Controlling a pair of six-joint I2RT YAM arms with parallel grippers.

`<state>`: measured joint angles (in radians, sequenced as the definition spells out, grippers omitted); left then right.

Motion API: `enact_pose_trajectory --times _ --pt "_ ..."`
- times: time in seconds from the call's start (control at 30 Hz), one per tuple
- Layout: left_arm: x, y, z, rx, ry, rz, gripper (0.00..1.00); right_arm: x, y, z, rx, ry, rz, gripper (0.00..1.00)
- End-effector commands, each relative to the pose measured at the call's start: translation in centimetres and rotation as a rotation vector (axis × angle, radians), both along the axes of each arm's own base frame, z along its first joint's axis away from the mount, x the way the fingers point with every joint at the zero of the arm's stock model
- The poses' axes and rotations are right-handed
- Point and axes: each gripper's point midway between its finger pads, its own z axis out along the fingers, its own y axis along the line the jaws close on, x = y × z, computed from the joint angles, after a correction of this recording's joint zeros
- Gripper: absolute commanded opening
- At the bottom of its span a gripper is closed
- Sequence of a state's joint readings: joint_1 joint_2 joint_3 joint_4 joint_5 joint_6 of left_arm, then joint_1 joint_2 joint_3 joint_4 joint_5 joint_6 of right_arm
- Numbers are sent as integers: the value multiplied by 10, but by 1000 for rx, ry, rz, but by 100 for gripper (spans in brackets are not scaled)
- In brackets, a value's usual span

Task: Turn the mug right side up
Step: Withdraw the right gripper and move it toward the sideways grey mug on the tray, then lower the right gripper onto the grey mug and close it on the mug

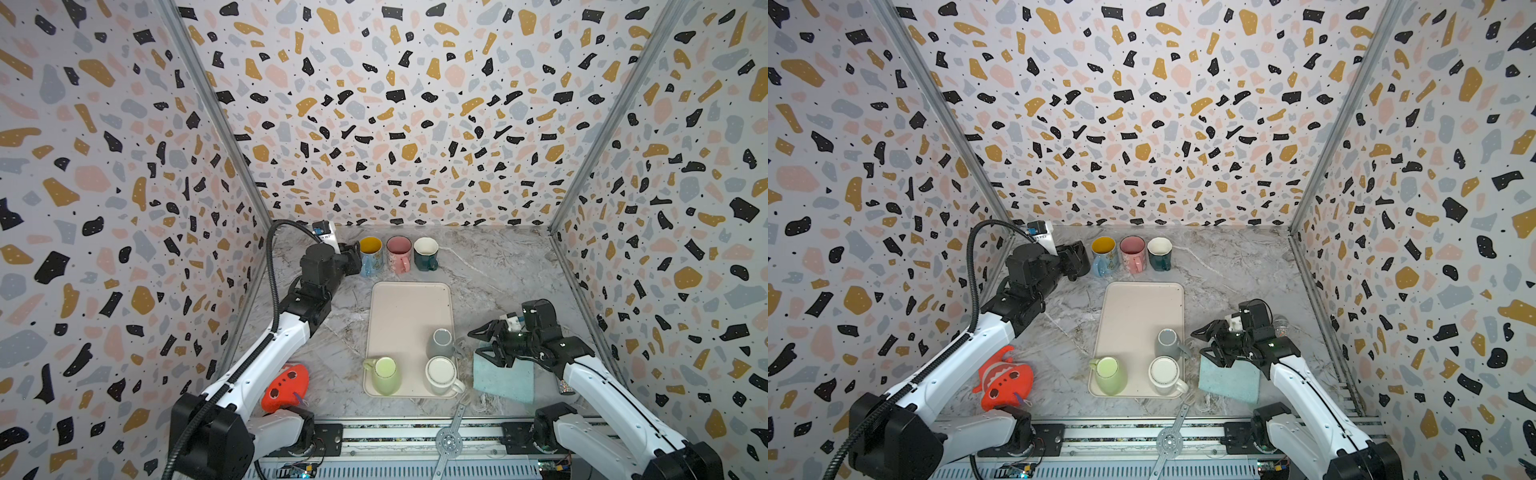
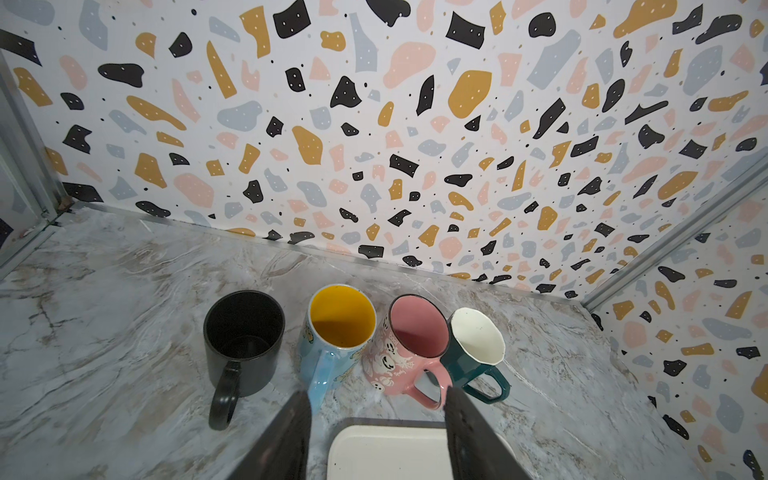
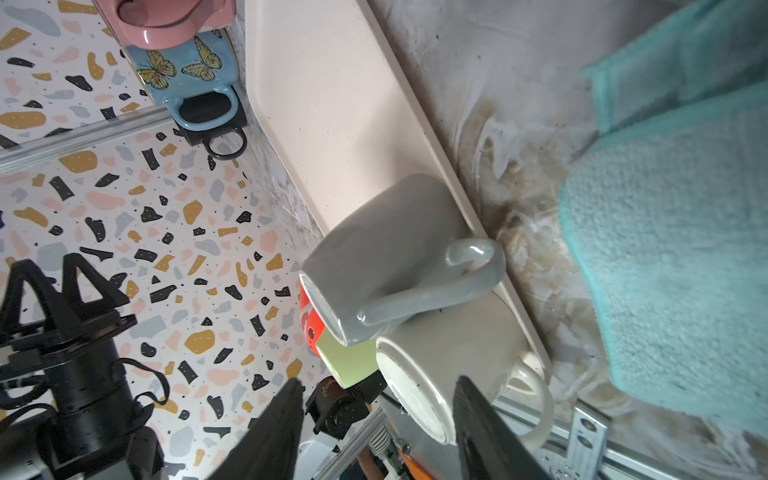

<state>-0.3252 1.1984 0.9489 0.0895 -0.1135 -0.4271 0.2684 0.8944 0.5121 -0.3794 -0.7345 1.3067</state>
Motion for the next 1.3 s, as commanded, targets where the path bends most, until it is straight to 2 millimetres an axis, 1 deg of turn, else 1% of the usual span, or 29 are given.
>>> enact_pose_trajectory --times 0.0,0.13,0.23,0.37,0.53,0.7,0.97,1.13,1.27 --pt "2 4 23 -27 -47 17 53 -11 7 2 125 136 -50 59" --pt "2 7 22 -11 -27 32 53 -15 8 -1 211 207 -110 59" --pt "1 11 22 -6 -29 53 53 -18 10 -9 231 261 -122 58" --pt "3 11 20 -4 -24 53 54 -11 12 -14 252 280 -145 58" --pt "5 12 19 -2 -19 58 54 -9 12 -26 276 333 -184 56" --pt "8 14 13 8 -5 67 54 -2 12 -29 301 349 -229 52" --pt "14 14 6 14 11 69 54 9 20 -34 299 371 -205 52" --pt "15 19 3 26 19 83 54 16 24 -37 303 373 -198 52" --pt "16 21 1 30 23 89 54 18 26 -39 308 387 -196 52"
